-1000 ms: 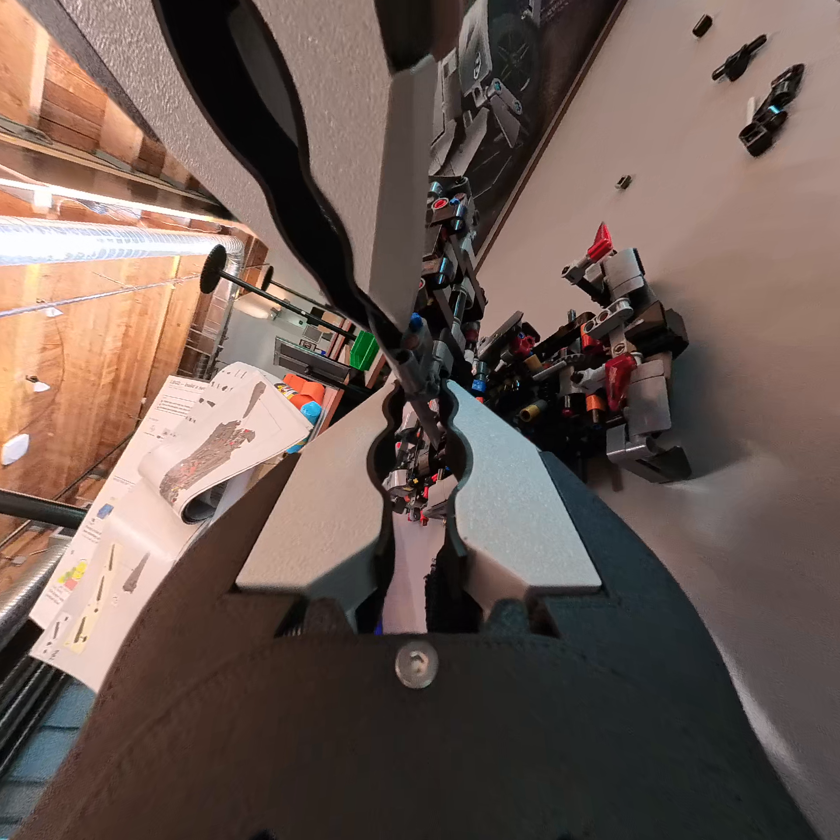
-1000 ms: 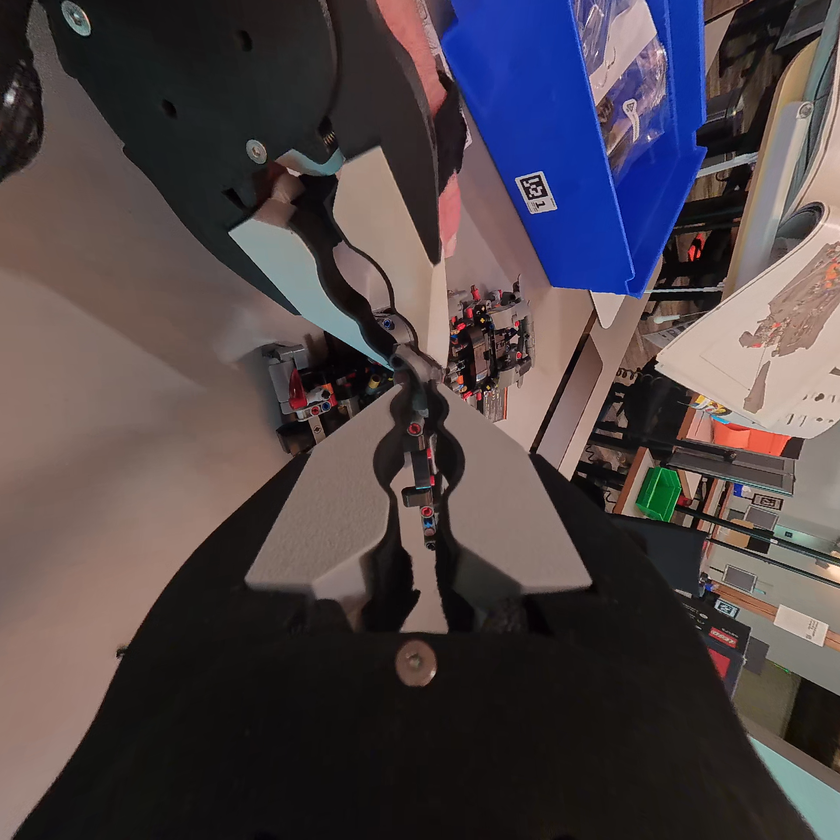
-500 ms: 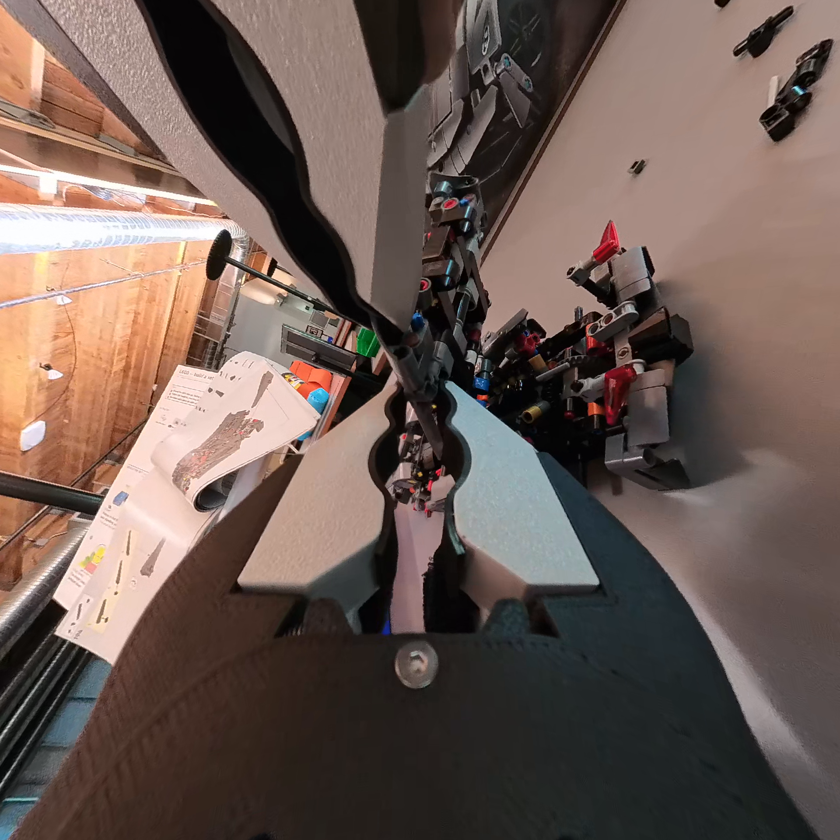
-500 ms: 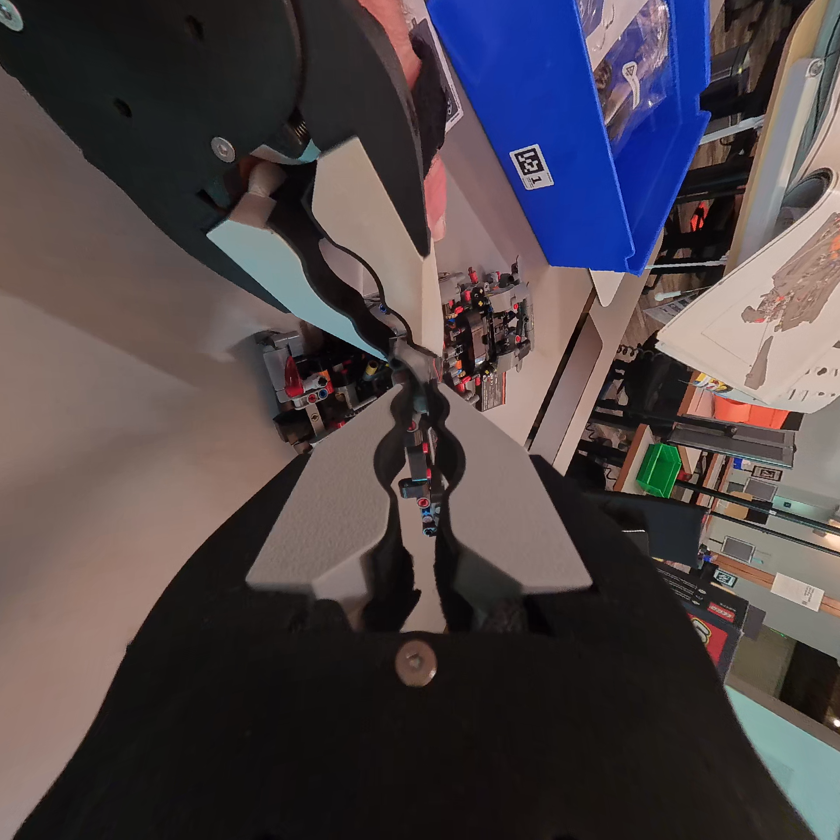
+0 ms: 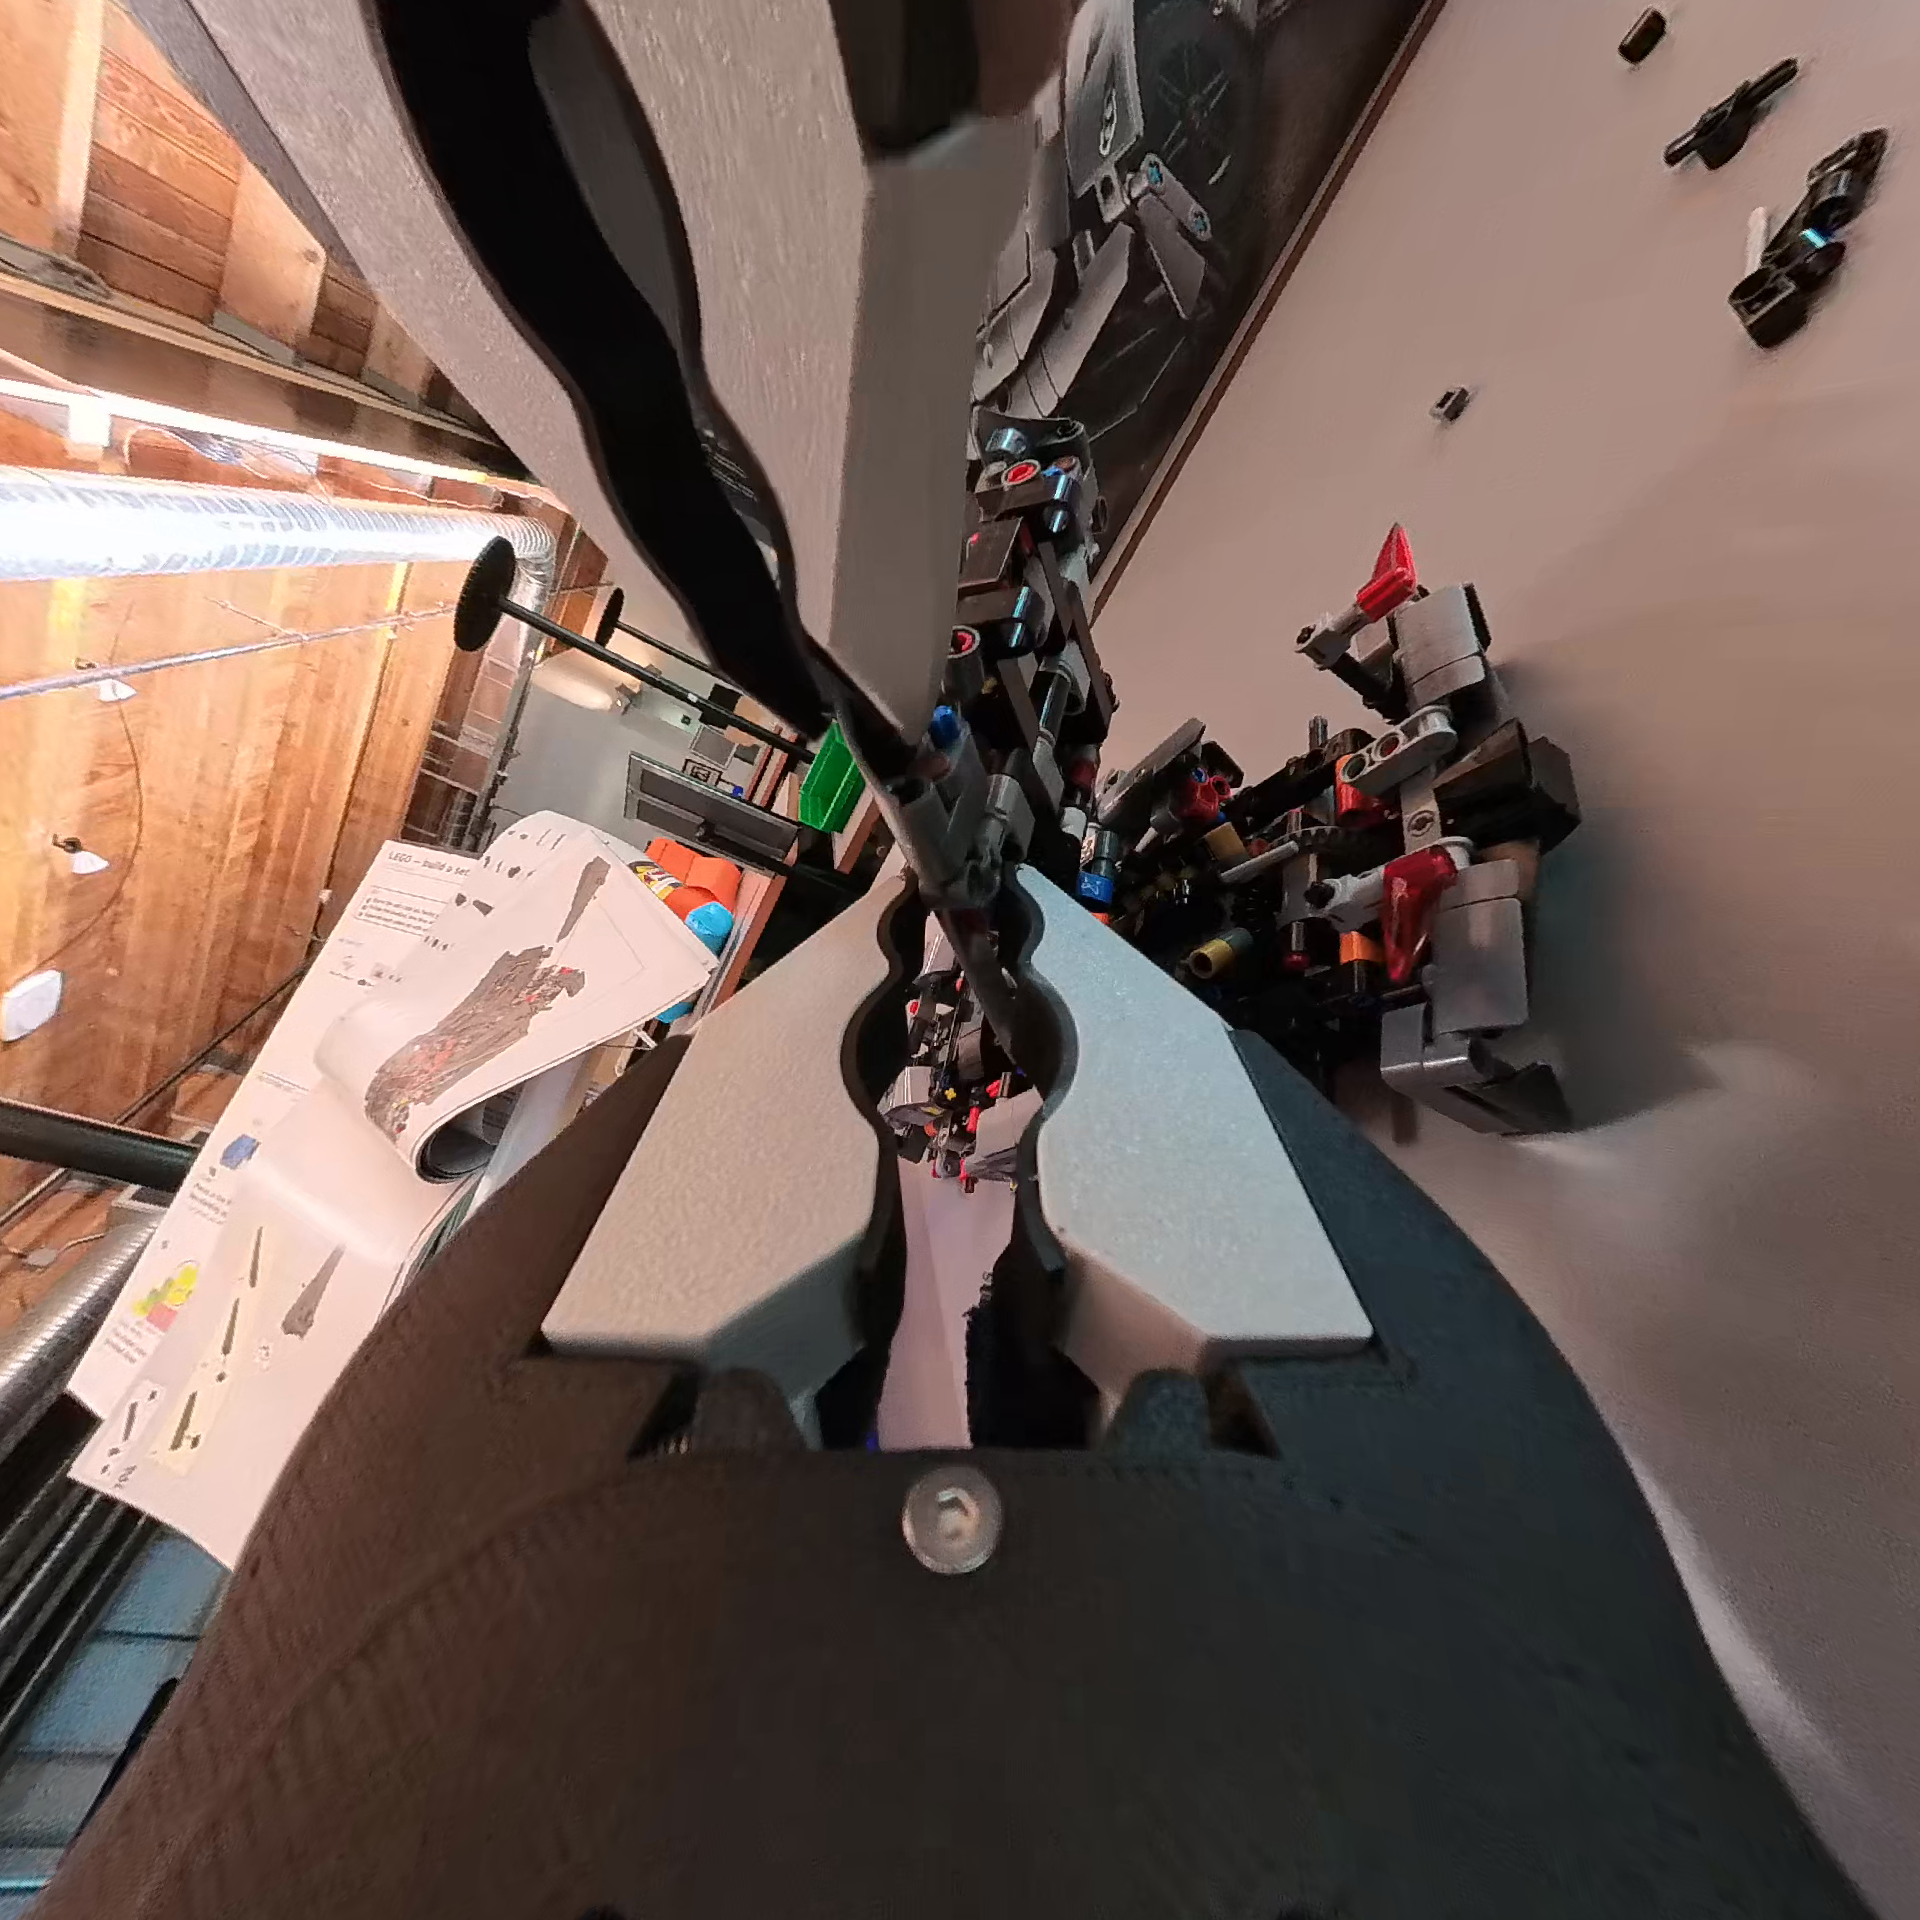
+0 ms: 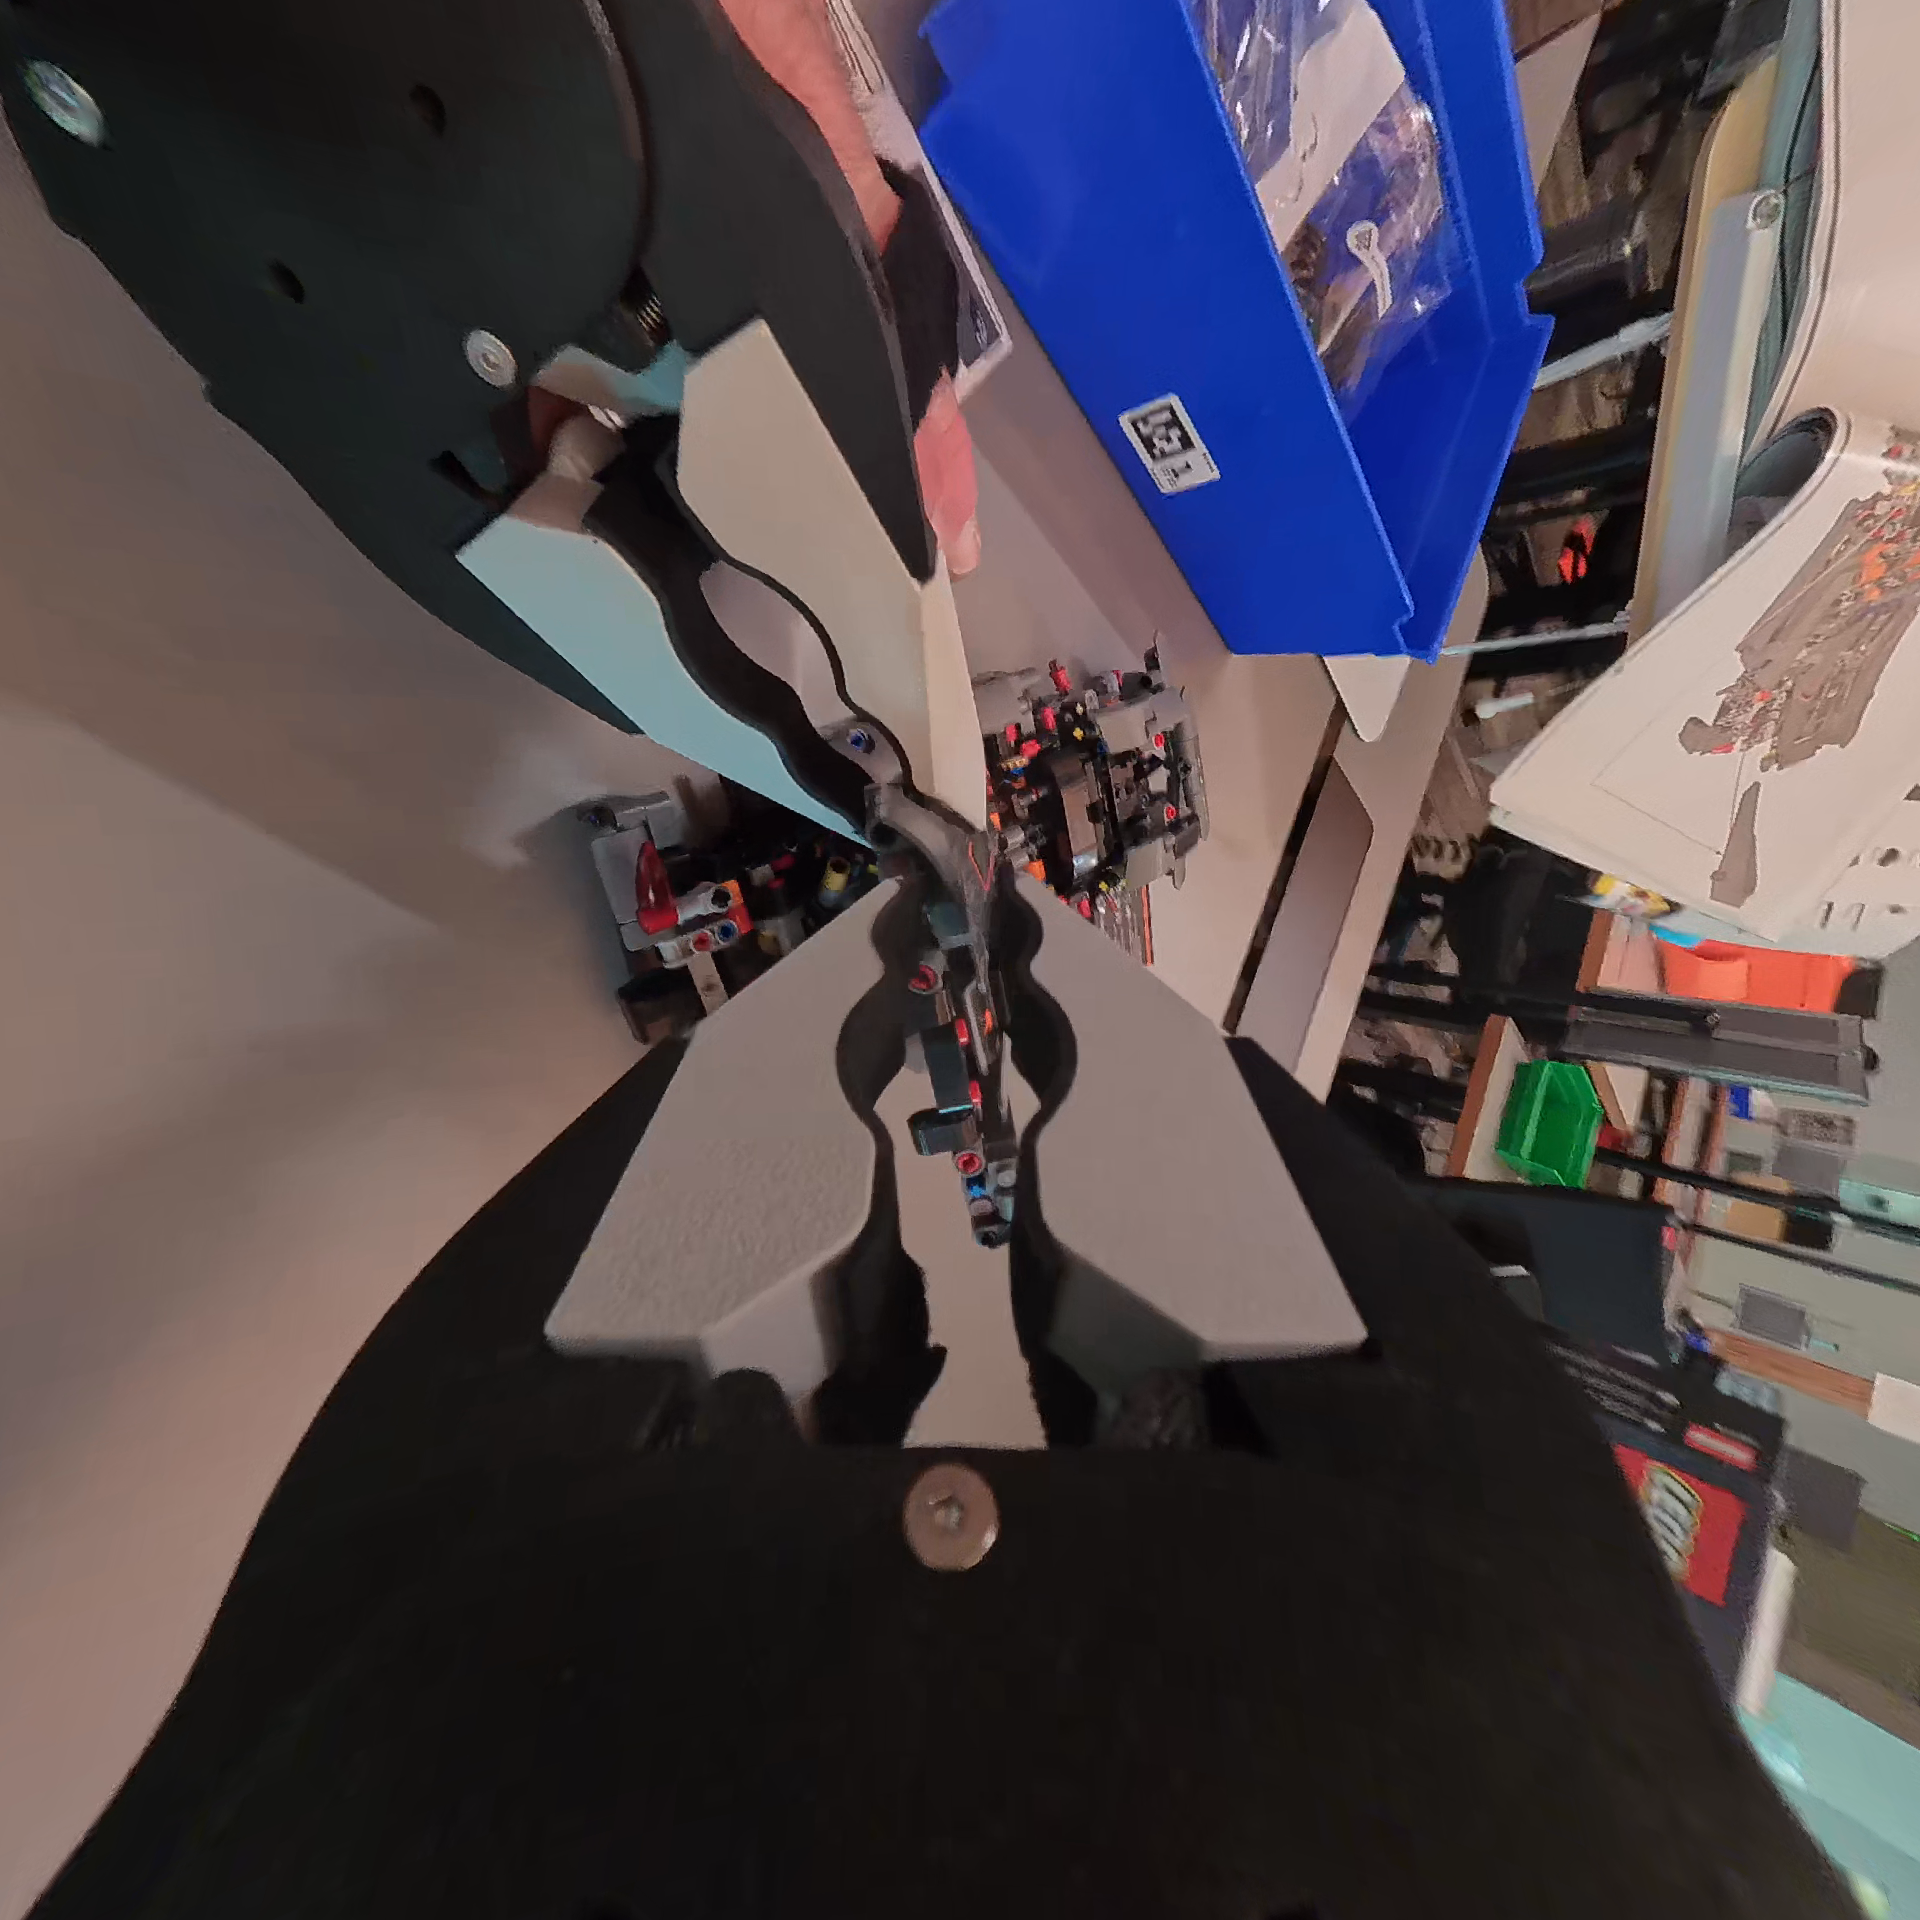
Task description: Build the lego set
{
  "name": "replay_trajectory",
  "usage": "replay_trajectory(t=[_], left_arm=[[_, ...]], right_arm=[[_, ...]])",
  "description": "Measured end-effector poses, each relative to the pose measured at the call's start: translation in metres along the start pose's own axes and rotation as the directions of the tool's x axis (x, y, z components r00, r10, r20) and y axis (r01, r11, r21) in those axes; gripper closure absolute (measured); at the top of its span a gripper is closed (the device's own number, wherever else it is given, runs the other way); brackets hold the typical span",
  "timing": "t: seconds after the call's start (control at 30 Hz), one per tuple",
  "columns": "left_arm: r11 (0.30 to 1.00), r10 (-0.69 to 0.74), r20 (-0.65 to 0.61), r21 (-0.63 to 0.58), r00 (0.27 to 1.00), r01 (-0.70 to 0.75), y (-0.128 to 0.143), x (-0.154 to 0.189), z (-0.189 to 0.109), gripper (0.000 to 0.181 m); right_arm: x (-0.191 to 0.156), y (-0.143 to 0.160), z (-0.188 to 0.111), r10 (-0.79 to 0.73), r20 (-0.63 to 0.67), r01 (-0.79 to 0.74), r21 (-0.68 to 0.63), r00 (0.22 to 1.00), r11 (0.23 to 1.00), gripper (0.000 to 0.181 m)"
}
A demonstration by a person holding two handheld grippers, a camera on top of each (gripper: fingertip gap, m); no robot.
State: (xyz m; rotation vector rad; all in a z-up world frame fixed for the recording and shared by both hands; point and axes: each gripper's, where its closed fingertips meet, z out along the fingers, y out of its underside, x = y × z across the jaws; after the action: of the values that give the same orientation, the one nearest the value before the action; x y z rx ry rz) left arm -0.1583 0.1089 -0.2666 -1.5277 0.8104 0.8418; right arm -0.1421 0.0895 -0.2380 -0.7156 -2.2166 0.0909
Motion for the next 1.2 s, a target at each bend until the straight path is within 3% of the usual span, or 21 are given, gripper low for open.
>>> replay_trajectory(t=[0.13, 1.2], left_arm=[[1.000, -0.019, -0.006, 0.008, 1.000, 0.019, 0.000, 0.000, 0.000, 0.170], [1.000, 0.013, 0.008, -0.015, 1.000, -0.013, 0.001, 0.002, 0.000, 0.171]], right_arm=[[-0.002, -0.010, -0.010, 0.013, 0.026, -0.015, 0.074, 1.000, 0.997, 0.168], [-0.012, -0.006, 0.003, -0.003, 0.080, -0.003, 0.067, 0.997, 0.998, 0.180]])
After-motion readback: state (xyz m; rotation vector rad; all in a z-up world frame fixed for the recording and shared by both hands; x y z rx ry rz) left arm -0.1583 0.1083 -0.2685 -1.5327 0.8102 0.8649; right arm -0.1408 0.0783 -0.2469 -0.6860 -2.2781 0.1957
